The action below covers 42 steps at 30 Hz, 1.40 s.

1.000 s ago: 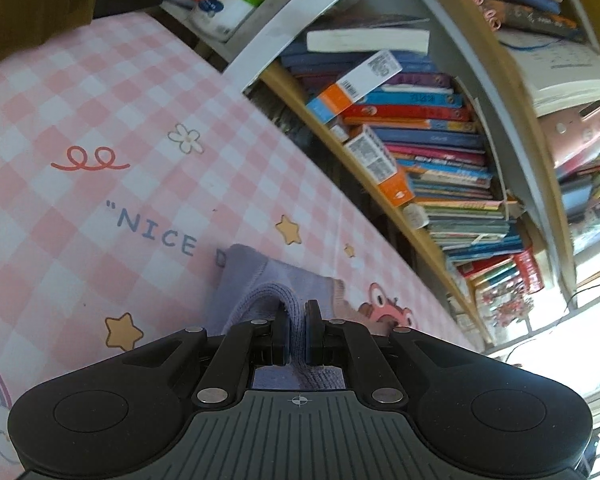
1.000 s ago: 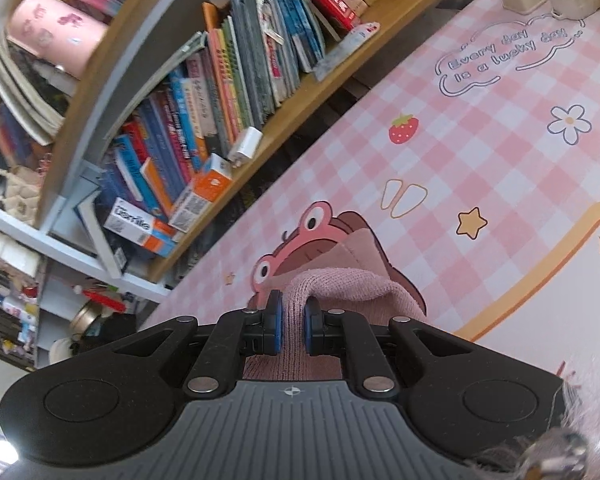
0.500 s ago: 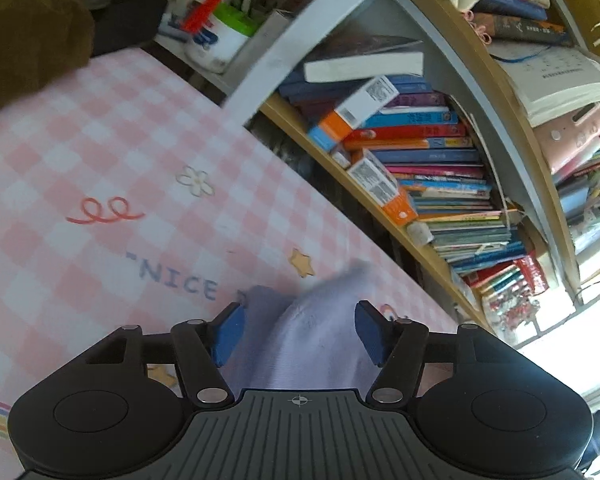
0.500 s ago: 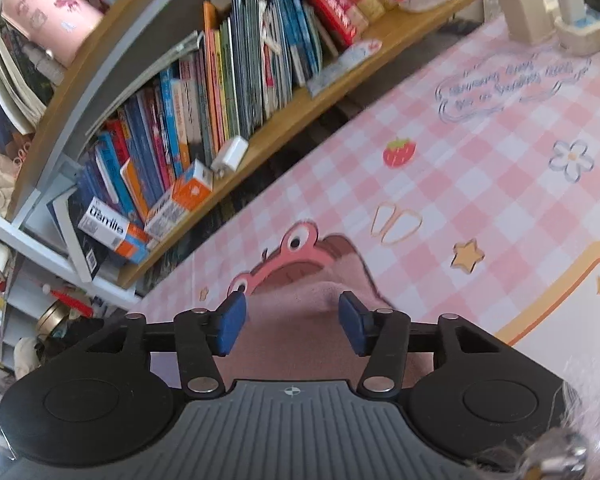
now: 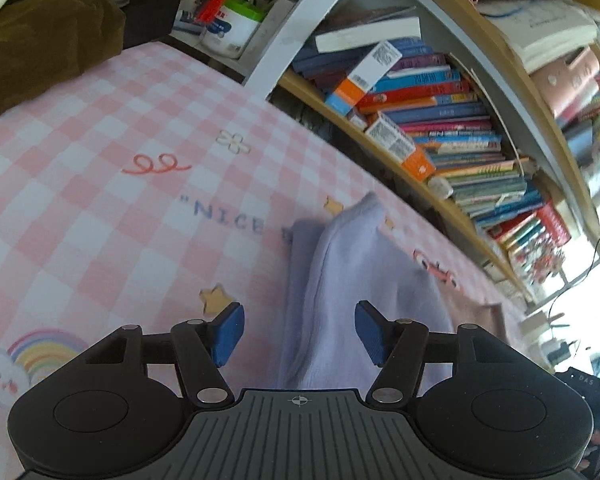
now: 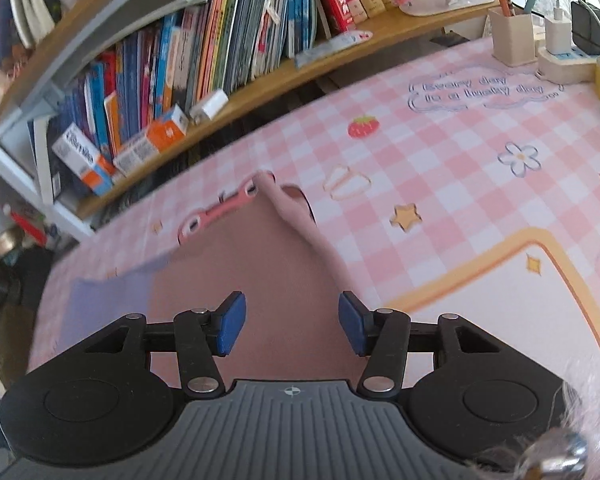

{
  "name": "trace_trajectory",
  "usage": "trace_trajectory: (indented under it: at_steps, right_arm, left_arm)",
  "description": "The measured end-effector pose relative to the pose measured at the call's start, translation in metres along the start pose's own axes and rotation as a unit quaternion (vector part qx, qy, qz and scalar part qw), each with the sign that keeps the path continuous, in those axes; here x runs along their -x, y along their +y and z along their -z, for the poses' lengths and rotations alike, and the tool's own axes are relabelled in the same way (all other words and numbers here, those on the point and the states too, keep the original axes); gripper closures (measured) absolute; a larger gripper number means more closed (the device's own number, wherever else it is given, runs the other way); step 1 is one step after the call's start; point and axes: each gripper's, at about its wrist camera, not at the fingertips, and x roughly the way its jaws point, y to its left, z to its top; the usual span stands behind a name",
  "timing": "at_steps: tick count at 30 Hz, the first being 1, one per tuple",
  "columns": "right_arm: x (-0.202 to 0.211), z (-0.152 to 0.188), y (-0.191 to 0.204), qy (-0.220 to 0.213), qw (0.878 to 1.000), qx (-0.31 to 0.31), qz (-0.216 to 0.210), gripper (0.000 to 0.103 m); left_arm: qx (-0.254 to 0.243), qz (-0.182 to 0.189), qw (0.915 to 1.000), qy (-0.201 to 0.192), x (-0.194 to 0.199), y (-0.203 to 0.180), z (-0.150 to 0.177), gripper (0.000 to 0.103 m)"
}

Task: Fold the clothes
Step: 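Lay the folded hem onto the collar and open both tools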

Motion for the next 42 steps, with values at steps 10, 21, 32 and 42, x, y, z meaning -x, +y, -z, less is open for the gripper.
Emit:
trace_trajectory:
  at_steps: [10, 21, 32, 42]
  right_arm:
    - [-0.007, 0.014, 0.002, 0.02, 0.999, 0.031, 0.029, 0.061]
    - [-0.005, 0.012, 0.002, 0.011, 0.999, 0.03, 0.039, 0.065]
    - [-0.001, 0.012, 0.005, 0.01, 0.998, 0.038, 0.047, 0.066]
    - [-0.043, -0.014, 0.039, 0.029, 0.986, 0.153, 0.051, 0.07]
  left_arm:
    - [-0.015, -0.011, 0.9998, -0.001, -0.009, -0.006, 0.011, 0.042]
    - [0.027, 0.05, 0.9977, -0.038, 0.001, -0.013, 0.006, 0.097]
    - [-0.014, -0.037, 0.9989, -0.027, -0.001, 0.006, -0.001, 0.085]
    - [-0.182, -0.064, 0.9813, 0.003, -0.06, -0.048, -0.038, 0.055]
